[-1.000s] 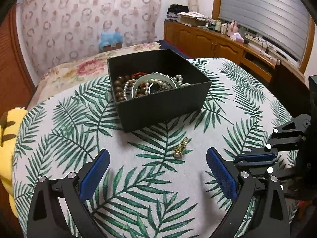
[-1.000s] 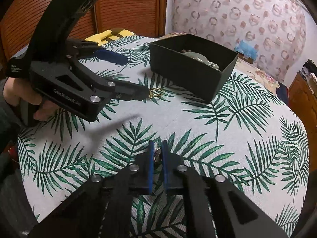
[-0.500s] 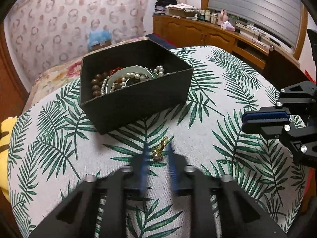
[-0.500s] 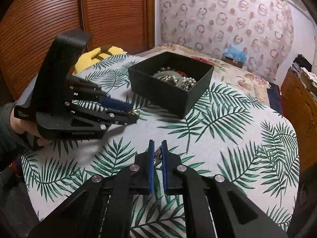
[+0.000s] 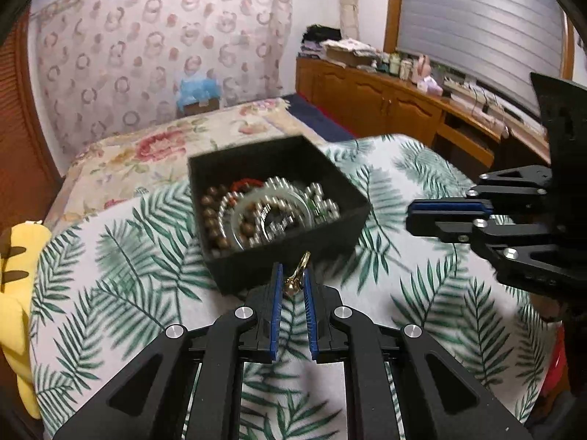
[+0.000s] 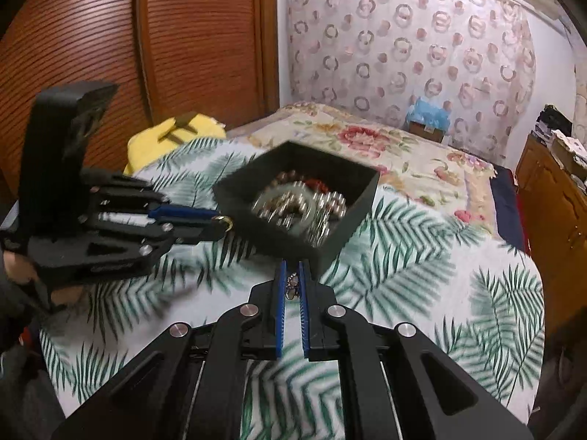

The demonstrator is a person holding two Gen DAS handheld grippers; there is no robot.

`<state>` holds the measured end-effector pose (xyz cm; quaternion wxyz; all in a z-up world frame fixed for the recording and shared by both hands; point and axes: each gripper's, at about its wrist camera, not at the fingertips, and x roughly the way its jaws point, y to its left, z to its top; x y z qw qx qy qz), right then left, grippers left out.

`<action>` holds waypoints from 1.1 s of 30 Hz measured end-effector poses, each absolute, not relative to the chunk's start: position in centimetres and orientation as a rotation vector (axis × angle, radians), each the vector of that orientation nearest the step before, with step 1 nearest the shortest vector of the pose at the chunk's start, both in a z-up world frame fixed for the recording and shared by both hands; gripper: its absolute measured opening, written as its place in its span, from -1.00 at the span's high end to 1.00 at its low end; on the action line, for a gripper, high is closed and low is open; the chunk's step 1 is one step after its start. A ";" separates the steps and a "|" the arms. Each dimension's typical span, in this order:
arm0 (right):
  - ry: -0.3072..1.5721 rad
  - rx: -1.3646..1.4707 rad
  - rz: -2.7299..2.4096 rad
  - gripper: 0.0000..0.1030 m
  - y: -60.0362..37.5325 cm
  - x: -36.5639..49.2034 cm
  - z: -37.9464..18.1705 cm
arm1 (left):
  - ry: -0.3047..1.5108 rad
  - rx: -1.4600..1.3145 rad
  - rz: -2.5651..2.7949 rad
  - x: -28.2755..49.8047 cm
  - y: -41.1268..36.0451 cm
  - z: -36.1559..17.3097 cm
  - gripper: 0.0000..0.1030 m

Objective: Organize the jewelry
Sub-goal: 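Lower the gold earring into the box and open the left tool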

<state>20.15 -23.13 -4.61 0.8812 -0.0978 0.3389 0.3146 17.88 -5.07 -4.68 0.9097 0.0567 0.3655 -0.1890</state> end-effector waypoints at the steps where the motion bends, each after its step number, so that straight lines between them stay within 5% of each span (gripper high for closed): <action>1: 0.701 -0.197 0.655 0.84 -23.0 20.6 -4.4 | 0.746 0.112 -0.386 18.1 -5.1 -4.4 0.80; 14: 0.723 -0.111 0.657 0.83 -21.4 26.1 -4.3 | 0.721 0.062 -0.324 21.8 -4.0 -3.4 0.80; 17: 0.717 -0.106 0.656 0.59 -21.5 26.3 -4.2 | 0.723 0.049 -0.319 21.8 -3.8 -3.5 0.75; 23: 0.695 -0.090 0.634 0.53 -22.2 25.3 -3.9 | 0.707 0.044 -0.294 20.9 -3.6 -3.4 0.24; 26: 0.664 -0.076 0.586 0.51 -23.0 23.7 -3.4 | 0.692 0.035 -0.255 20.0 -3.2 -3.0 -0.24; 33: 0.595 -0.043 0.493 -0.10 -24.3 19.7 -2.3 | 0.627 0.040 -0.184 16.8 -2.5 -1.3 -0.83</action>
